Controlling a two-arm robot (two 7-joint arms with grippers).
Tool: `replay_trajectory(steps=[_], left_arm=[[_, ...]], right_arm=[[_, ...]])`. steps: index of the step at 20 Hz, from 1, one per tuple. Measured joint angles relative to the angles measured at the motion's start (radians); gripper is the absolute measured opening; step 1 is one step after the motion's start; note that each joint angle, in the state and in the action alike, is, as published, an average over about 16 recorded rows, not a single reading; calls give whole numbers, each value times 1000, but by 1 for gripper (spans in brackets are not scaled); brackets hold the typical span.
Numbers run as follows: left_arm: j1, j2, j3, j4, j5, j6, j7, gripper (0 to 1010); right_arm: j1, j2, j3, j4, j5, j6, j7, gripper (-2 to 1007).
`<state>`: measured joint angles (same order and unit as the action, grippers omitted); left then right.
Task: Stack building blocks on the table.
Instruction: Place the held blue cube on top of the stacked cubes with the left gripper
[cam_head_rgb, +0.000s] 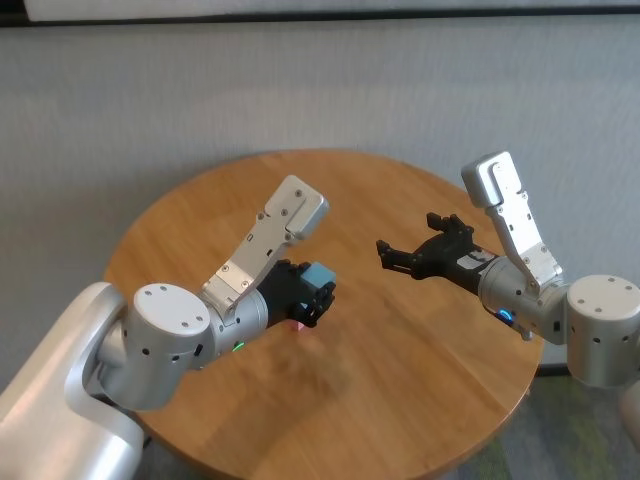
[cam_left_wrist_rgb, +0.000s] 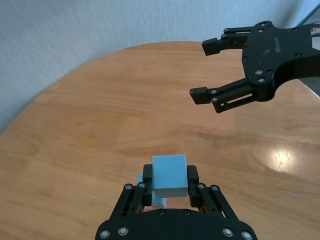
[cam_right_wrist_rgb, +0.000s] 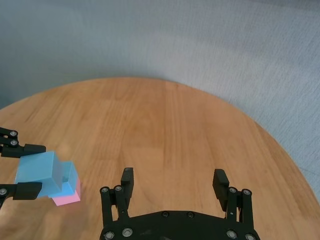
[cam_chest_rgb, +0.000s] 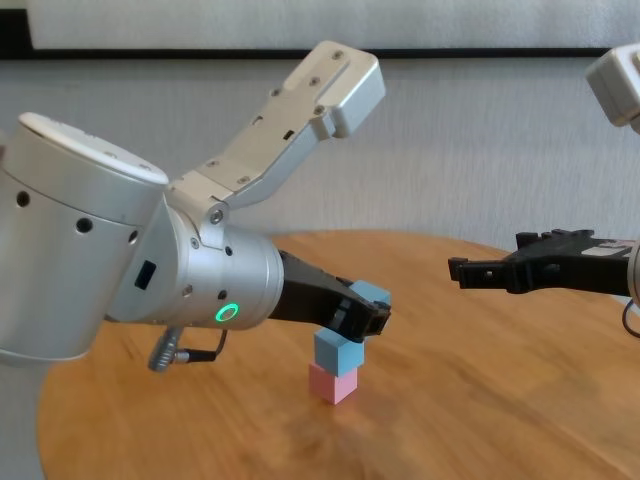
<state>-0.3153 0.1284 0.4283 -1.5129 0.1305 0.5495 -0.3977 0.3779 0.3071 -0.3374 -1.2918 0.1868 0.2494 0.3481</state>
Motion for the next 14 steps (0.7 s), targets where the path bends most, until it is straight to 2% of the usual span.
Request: replay_trajectory(steps=[14], left_arm=[[-12,-1,0,38,-8,-15,14,417]], right_arm=[[0,0,0,0,0,0,0,1000]])
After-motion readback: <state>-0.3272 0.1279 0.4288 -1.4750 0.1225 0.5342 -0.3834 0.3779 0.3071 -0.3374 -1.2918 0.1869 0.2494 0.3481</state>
